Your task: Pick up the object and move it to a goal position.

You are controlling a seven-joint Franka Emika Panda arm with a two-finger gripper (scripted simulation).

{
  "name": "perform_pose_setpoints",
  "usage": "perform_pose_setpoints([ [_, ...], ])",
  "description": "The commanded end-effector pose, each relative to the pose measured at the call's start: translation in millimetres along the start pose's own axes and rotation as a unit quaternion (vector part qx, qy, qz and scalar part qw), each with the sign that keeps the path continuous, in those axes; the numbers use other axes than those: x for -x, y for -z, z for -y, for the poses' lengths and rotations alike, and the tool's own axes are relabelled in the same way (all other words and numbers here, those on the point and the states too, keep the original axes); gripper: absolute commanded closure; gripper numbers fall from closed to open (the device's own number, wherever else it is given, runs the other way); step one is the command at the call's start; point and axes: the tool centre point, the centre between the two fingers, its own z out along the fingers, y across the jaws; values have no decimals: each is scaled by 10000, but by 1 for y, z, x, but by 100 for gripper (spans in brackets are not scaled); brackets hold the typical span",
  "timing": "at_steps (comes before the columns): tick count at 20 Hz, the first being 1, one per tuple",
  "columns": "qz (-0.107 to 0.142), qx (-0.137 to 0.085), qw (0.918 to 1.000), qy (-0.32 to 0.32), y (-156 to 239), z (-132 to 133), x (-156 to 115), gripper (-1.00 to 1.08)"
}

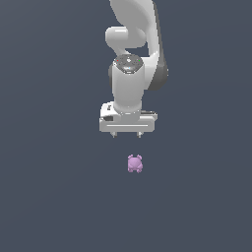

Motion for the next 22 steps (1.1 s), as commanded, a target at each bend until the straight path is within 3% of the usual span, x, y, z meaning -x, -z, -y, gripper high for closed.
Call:
perform_pose_setpoints([
  [1,0,0,10000,0,0,0,0,-92],
  [11,-125,90,9996,226,9,6,-10,-92],
  [22,-42,63,9994,324,-12,13,-19,-92],
])
